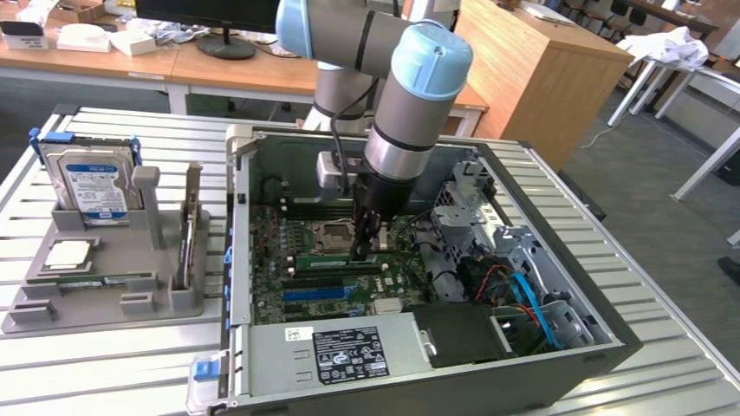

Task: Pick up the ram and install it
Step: 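Insert the ram into the slot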

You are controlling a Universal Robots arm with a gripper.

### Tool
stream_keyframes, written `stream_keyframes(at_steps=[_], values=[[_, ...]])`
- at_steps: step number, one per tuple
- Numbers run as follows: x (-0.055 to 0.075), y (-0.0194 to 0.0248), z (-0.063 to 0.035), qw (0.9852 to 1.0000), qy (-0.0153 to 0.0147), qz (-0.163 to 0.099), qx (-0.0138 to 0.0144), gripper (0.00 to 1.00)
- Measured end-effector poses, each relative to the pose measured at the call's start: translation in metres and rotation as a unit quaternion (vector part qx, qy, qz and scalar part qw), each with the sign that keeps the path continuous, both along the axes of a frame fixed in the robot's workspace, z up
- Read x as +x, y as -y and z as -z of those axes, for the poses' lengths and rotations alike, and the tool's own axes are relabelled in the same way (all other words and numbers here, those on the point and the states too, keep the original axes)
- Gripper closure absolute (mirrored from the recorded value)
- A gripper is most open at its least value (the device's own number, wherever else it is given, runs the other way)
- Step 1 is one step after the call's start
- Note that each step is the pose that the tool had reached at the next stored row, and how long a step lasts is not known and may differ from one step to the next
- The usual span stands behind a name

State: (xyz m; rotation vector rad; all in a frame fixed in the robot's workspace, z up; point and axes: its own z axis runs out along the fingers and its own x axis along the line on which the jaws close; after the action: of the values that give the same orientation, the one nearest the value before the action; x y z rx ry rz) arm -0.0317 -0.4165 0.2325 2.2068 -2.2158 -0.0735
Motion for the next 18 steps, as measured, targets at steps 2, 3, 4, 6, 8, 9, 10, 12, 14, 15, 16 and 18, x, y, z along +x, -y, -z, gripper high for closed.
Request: stream_keyframes(at_steps=[2, 3, 4, 6, 8, 9, 10, 12, 14, 15, 16, 18], values=[[0.0000, 0.0000, 0.0000, 1.0000, 0.0000, 0.000, -0.0001, 0.89], [0.0000, 0.0000, -0.0001, 1.0000, 0.0000, 0.000, -0.0001, 0.89], [0.0000, 0.0000, 0.0000, 1.0000, -0.0001, 0.000, -0.0002, 0.89], [0.0000, 0.0000, 0.0003, 1.0000, 0.0000, 0.000, -0.0001, 0.89], [0.0000, 0.0000, 0.0007, 1.0000, 0.0000, 0.000, -0.0001, 0.89], [0.0000, 0.0000, 0.0008, 1.0000, 0.0000, 0.000, -0.0001, 0.89], [0.0000, 0.0000, 0.0009, 1.0000, 0.0000, 0.000, -0.0001, 0.89], [0.0000, 0.0000, 0.0013, 1.0000, 0.0000, 0.000, -0.0001, 0.89], [0.0000, 0.0000, 0.0013, 1.0000, 0.0000, 0.000, -0.0001, 0.89], [0.0000, 0.0000, 0.0014, 1.0000, 0.0000, 0.000, -0.0001, 0.89], [0.0001, 0.0000, 0.0016, 1.0000, 0.0000, 0.000, -0.0001, 0.89], [0.0002, 0.0000, 0.0017, 1.0000, 0.0000, 0.000, -0.0001, 0.89]])
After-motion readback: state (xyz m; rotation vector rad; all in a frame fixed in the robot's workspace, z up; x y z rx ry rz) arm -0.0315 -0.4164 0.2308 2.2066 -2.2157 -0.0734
